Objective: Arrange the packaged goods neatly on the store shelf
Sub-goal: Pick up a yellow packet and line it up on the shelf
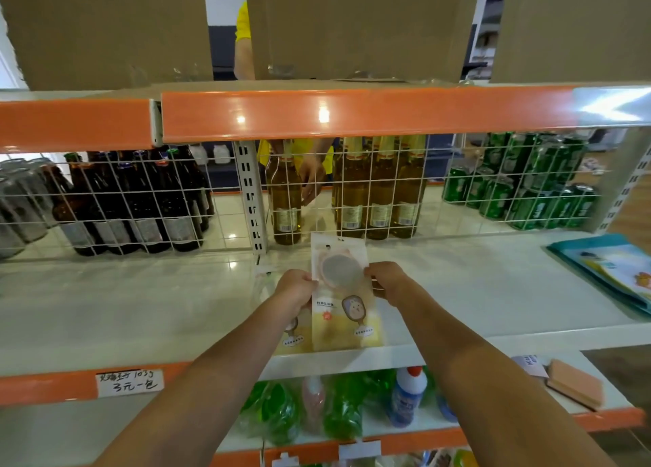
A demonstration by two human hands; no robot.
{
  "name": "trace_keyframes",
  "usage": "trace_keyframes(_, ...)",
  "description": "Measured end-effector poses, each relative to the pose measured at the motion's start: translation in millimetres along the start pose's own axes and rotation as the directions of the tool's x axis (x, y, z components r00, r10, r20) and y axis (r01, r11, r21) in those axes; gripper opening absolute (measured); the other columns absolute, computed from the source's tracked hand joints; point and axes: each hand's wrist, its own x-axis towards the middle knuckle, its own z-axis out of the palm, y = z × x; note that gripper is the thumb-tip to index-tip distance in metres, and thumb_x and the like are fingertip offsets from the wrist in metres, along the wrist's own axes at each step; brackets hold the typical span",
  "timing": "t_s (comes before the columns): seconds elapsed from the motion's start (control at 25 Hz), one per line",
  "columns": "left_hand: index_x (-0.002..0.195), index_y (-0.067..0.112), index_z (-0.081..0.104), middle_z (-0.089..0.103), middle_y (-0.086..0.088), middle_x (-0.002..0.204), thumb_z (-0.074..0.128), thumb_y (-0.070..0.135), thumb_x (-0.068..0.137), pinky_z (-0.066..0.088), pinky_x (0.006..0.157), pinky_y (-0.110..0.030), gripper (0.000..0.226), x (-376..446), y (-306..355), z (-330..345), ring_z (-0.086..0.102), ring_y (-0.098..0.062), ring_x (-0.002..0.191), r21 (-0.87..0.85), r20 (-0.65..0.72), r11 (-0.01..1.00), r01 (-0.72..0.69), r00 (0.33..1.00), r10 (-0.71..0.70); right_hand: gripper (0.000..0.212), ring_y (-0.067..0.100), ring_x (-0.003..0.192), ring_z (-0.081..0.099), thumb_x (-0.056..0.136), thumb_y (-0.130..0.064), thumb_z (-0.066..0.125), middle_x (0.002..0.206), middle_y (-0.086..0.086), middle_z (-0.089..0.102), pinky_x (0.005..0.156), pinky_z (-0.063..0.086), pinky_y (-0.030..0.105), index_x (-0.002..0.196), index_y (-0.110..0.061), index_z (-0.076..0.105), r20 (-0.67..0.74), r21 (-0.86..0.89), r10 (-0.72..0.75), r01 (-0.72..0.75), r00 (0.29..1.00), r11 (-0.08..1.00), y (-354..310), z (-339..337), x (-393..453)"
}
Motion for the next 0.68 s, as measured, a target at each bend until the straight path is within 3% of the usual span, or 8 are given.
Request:
trace_keyframes(0.16,0.103,-0.002,0.065,0.056,-0.008,0.075,0.052,0.016,0.095,0.039,0.065,-0.027,0.024,-1.4,-2.9,5.6,0.059,-0.026,0.075,0.232,-0.051,0.972,-0.031,0.998,0.044,0.033,0.024,0.083,0.054,0.093,-0.002,0.046,0.101,0.017,0.054,0.068,0.047,0.031,0.124,0.008,0.052,-0.041,-0.083,0.016,-0.020,0.999,0.996,2.7,-9.1,0.7)
trace_keyframes(0.32,0.089,0.011,0.062,0.058,-0.003,0.084,0.054,0.022,0.092,0.040,0.069,-0.027,0.014,-3.2,-8.2,5.2,0.060,-0.025,0.093,0.451,-0.054,0.887,-0.095,0.990,0.133,0.039,0.023,0.093,0.051,0.092,-0.005,0.048,0.105,0.011,0.052,0.084,0.047,0.035,0.130,0.001,0.051,-0.027,-0.196,-0.052,0.045,0.998,0.980,4.3,-20.9,1.6)
trace_keyframes(0.4,0.098,0.012,0.060,0.063,-0.004,0.098,0.053,0.026,0.093,0.043,0.073,-0.029,0.017,-1.3,-12.5,5.0,0.059,-0.022,0.097,0.584,-0.041,0.802,-0.125,0.982,0.182,0.036,0.025,0.094,0.054,0.093,-0.006,0.048,0.110,0.014,0.058,0.089,0.048,0.037,0.128,0.000,0.053,-0.051,-0.268,-0.092,0.075,0.994,0.961,4.3,-23.4,-1.5)
trace_keyframes(0.52,0.104,0.012,0.061,0.064,-0.006,0.105,0.049,0.030,0.094,0.044,0.074,-0.029,0.024,0.0,-18.7,6.7,0.058,-0.022,0.100,0.750,-0.002,0.640,-0.169,0.966,0.258,0.034,0.032,0.115,0.057,0.095,-0.009,0.046,0.127,0.018,0.058,0.098,0.046,0.038,0.126,-0.002,0.056,-0.080,-0.412,-0.159,0.113,0.984,0.904,5.4,-25.1,-8.8)
trace_keyframes(0.68,0.108,0.010,0.058,0.060,-0.008,0.111,0.044,0.032,0.096,0.041,0.080,-0.030,0.029,0.5,-28.1,9.7,0.053,-0.024,0.106,0.866,0.062,0.448,-0.222,0.937,0.345,0.034,0.030,0.118,0.054,0.094,-0.009,0.046,0.129,0.015,0.057,0.096,0.044,0.033,0.127,-0.007,0.056,-0.067,-0.565,-0.199,0.127,0.978,0.815,11.2,-26.0,-15.9)
